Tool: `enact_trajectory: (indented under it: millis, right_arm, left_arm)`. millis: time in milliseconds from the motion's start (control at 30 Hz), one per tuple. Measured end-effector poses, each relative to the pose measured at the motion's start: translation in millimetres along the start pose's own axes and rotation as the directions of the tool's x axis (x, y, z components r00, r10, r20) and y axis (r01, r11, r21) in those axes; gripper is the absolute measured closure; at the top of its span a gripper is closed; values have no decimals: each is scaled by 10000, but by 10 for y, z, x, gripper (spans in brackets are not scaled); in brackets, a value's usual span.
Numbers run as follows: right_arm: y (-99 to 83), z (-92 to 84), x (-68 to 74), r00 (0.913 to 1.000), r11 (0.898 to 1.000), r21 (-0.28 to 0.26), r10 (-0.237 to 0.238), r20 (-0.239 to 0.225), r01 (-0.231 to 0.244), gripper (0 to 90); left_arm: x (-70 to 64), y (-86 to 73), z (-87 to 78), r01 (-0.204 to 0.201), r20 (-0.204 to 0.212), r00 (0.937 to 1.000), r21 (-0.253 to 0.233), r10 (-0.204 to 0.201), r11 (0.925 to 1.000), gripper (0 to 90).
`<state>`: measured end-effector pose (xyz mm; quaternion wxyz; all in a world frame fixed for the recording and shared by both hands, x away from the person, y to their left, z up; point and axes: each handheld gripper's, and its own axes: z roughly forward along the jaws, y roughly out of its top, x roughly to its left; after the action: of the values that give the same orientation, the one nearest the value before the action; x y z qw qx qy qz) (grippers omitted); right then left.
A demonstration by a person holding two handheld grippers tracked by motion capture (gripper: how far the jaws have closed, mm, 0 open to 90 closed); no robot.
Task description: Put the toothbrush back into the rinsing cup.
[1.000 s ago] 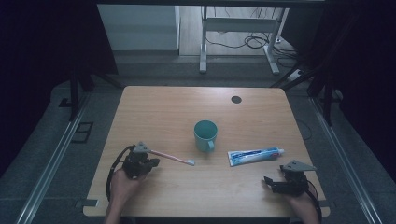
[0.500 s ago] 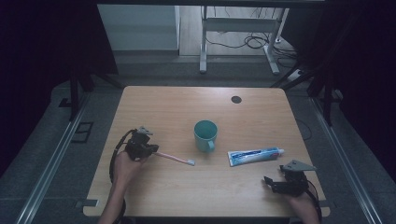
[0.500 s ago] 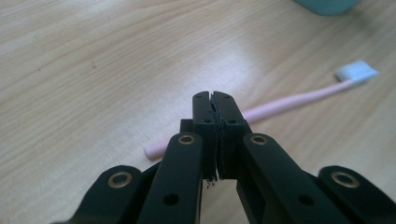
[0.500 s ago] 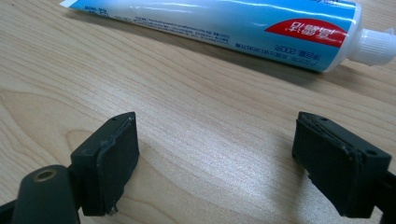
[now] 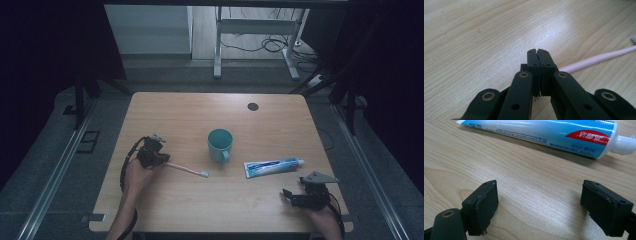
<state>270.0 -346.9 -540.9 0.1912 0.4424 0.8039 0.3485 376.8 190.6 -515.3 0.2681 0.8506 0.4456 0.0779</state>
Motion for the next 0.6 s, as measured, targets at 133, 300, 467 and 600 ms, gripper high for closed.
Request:
enact_trajectory:
  millis: [133, 300, 467, 600]
  right_arm:
    - [0, -1, 0, 10000, 10000, 9, -2, -1, 2, 142]
    - [1, 0, -1, 10000, 10000, 11, -7, -7, 7, 142]
    - [2, 0, 0, 10000, 10000, 15, 0, -10, 0, 142]
    - [2, 0, 1, 10000, 10000, 24, 16, -14, -16, 142]
  left_arm:
    - [9, -56, -13, 49, -1, 10000, 66, -49, 10000, 884]
    - [-13, -130, -36, 25, 34, 10000, 72, -25, 10000, 884]
    - [-73, -202, -64, -79, 36, 10000, 152, 78, 9999, 884]
    - [-95, -227, -78, -119, 32, 9999, 198, 118, 9997, 884]
